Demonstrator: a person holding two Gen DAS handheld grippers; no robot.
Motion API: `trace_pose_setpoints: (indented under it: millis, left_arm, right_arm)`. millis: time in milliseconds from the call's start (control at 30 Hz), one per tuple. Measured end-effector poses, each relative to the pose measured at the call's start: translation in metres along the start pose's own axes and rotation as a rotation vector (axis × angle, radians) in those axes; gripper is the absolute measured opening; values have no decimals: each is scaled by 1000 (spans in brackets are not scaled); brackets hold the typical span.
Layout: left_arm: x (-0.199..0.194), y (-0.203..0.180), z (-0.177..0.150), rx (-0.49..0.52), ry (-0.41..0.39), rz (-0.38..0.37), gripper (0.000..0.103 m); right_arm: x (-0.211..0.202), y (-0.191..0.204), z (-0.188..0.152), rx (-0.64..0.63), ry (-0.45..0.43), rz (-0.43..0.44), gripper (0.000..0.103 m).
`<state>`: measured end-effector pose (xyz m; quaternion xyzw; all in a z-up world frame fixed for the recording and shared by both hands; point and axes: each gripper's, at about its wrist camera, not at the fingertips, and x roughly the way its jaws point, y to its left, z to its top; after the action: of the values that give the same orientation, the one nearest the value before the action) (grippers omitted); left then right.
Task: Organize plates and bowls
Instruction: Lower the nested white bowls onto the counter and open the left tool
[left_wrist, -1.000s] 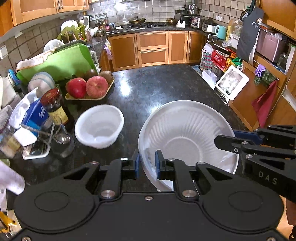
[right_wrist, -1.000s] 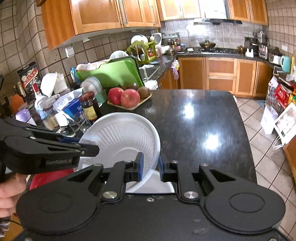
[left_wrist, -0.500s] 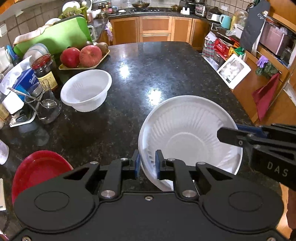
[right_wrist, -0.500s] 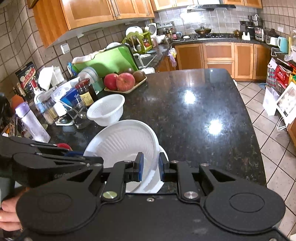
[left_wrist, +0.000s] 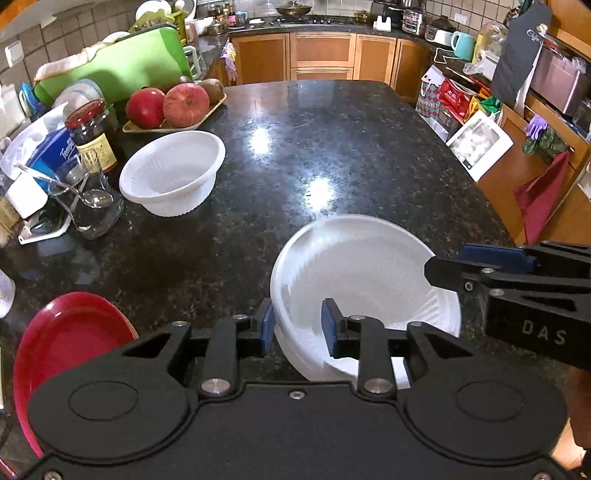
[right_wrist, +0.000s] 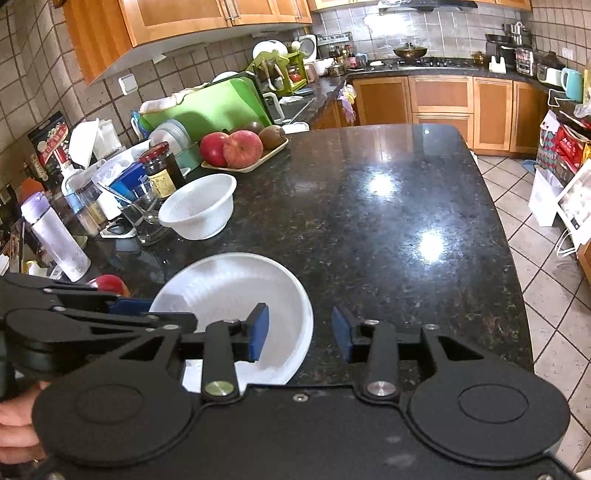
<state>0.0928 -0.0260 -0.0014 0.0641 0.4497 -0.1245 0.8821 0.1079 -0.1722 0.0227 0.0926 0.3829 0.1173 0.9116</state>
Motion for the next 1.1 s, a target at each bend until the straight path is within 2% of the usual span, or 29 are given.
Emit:
trace_pose_setpoints:
  millis: [367, 1100]
  left_arm:
    - [-4, 0, 1, -52, 0, -5, 39]
    - [-20, 3, 8, -186, -42, 121, 39]
  right_arm:
    - [4, -8, 6, -19, 4, 43, 41]
    - [14, -21, 13, -68, 6, 127, 41]
